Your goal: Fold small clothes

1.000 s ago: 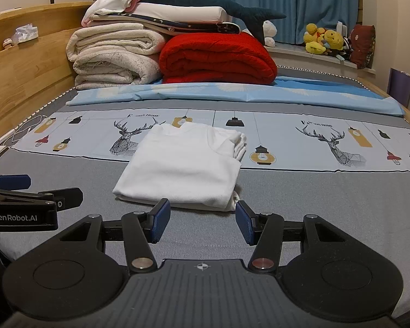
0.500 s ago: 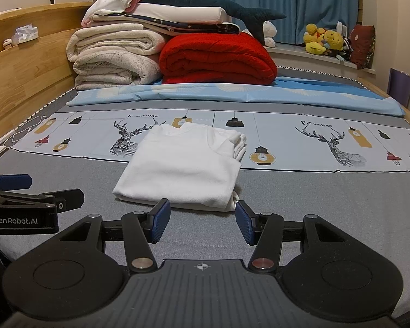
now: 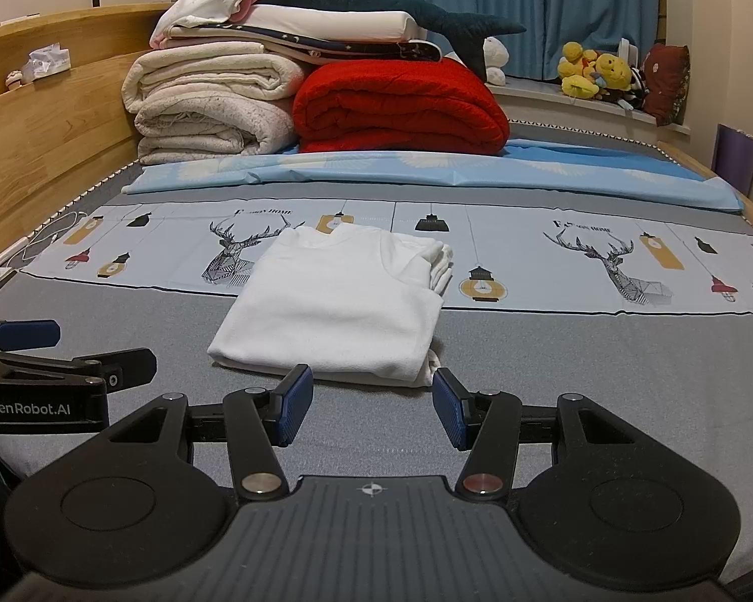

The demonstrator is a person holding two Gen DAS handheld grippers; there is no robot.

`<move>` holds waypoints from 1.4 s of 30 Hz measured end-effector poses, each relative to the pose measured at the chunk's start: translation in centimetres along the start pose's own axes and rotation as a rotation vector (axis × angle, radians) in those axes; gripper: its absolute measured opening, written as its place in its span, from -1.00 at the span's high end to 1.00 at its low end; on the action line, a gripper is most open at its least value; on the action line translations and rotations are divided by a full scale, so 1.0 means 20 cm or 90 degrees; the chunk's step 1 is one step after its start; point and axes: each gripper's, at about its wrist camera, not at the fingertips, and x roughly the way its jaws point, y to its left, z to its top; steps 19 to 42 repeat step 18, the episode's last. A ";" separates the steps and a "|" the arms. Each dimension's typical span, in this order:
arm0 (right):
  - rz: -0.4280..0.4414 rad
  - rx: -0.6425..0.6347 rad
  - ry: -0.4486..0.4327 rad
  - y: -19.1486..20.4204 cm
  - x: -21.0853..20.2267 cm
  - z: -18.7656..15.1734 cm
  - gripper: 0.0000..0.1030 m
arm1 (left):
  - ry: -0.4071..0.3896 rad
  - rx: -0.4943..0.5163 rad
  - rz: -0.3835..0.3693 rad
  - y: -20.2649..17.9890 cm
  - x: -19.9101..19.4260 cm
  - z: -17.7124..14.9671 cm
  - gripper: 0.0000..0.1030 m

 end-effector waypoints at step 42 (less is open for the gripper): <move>0.005 0.000 0.006 0.00 0.01 0.00 -0.06 | 0.002 -0.001 -0.005 0.00 0.00 0.00 -0.99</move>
